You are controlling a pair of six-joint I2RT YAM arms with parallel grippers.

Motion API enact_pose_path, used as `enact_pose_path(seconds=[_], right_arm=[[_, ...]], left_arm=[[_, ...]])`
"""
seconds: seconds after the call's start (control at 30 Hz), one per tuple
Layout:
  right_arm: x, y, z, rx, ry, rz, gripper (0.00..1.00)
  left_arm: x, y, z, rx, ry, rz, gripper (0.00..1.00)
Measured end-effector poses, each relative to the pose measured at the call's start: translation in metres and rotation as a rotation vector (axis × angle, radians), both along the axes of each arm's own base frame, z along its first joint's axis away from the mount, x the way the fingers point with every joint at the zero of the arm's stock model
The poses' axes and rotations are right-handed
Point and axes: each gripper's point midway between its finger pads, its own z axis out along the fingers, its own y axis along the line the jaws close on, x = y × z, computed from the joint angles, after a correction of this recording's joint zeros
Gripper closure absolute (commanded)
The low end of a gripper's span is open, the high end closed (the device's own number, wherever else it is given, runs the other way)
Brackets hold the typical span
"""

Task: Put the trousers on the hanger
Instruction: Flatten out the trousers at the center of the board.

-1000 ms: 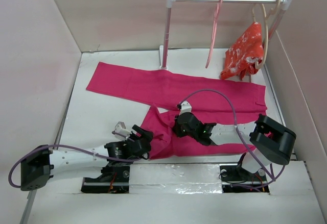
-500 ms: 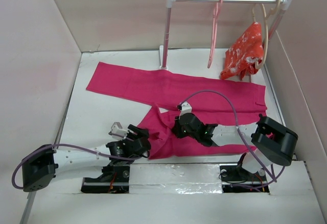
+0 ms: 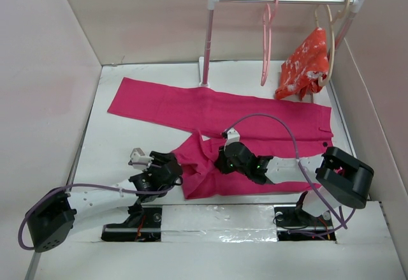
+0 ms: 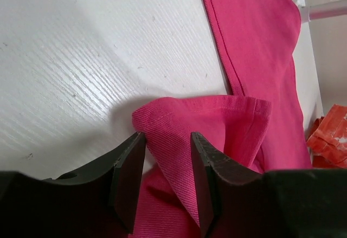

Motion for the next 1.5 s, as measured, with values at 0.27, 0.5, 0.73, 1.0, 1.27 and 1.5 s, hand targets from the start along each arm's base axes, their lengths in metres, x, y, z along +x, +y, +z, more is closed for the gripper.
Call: enact_pose_path(seconds=[0.27, 0.5, 0.73, 1.0, 1.27, 1.5], right_arm=[[0.000, 0.001, 0.003, 0.007, -0.003, 0.000, 0.93], [0.000, 0.001, 0.003, 0.009, 0.000, -0.002, 0.90], [0.000, 0.001, 0.003, 0.010, -0.001, -0.002, 0.90], [-0.001, 0.002, 0.007, 0.020, -0.005, 0.001, 0.90], [-0.002, 0.003, 0.007, 0.020, -0.004, 0.002, 0.90], [-0.002, 0.006, 0.012, 0.023, -0.005, 0.012, 0.51]], left_arm=[[0.001, -0.004, 0.003, -0.023, -0.018, -0.023, 0.66], [-0.005, -0.001, -0.005, -0.033, -0.010, -0.052, 0.42], [-0.011, -0.006, -0.011, -0.044, 0.030, -0.084, 0.40], [-0.007, -0.012, -0.015, -0.037, 0.038, -0.085, 0.55], [0.004, -0.014, -0.002, -0.037, -0.006, -0.045, 1.00], [0.014, -0.008, 0.056, -0.035, -0.121, -0.017, 1.00]])
